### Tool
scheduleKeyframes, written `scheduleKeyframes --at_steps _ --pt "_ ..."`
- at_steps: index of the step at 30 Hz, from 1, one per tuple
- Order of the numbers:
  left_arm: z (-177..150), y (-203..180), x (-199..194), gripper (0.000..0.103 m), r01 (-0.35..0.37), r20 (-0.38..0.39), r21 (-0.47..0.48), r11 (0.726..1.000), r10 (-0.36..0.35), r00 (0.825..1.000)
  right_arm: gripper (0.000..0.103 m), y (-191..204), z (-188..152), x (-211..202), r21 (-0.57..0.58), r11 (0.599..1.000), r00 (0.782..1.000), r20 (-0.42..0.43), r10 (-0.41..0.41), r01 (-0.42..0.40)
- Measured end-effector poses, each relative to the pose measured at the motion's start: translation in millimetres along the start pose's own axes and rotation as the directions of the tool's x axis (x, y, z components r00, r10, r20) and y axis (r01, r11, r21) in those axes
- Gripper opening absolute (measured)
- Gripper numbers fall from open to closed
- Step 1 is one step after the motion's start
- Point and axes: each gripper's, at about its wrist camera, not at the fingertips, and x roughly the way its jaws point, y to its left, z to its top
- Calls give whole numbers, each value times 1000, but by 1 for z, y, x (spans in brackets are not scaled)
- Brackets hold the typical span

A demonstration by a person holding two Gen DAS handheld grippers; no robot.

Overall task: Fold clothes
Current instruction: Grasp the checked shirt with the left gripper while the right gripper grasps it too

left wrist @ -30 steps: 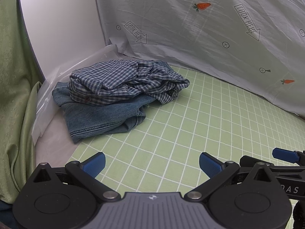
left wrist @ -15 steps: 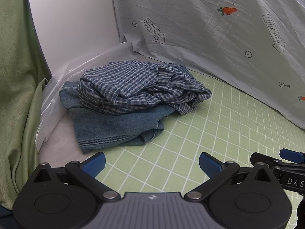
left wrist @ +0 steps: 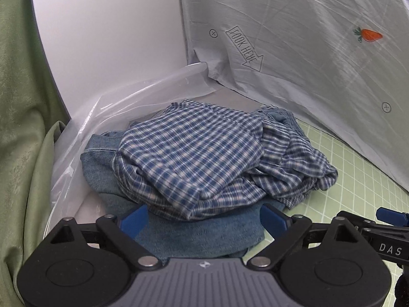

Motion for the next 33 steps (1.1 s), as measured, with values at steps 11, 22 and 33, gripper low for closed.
scheduleKeyframes --at_steps 11,22,33 --pt "15 19 51 81 -18 -66 -95 995 11 998 88 27 34 75 -46 999 1000 -17 -13 12" --pt "11 21 44 62 -46 -56 -112 993 39 998 10 33 29 71 -98 994 999 -7 38 -39" --pt "-3 13 -5 36 -15 19 -88 996 16 1000 3 14 7 5 -108 993 992 119 -37 50"
